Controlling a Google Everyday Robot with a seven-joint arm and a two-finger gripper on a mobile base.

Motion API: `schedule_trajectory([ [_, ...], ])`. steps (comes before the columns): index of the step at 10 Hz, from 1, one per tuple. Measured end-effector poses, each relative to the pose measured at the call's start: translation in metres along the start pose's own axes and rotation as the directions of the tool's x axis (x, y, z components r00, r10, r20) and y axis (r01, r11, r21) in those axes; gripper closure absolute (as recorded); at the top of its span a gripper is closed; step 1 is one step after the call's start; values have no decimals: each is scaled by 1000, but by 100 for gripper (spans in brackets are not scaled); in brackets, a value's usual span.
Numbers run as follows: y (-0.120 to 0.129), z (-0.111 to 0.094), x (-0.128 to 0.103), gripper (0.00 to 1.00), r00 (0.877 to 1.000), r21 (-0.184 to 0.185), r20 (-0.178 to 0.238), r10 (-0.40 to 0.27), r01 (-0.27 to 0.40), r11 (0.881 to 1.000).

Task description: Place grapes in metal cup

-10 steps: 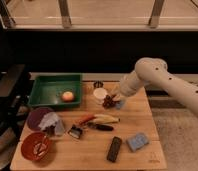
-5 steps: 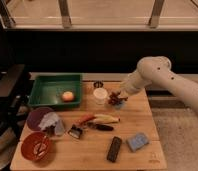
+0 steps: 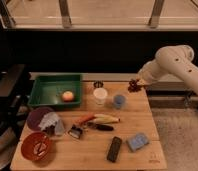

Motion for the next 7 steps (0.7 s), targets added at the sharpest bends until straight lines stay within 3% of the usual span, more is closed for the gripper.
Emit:
schedule_trajectory([
  [2,-23,2,6,100,1000,42,-2,-24,24,999],
  [4,-47,11,-7,100,999,80,6,-52,52,995],
  [5,-60,18,-22,100,997,98,12,-73,72,993],
  [7,-78,42,-60,100,992,97,54,-114,108,989],
])
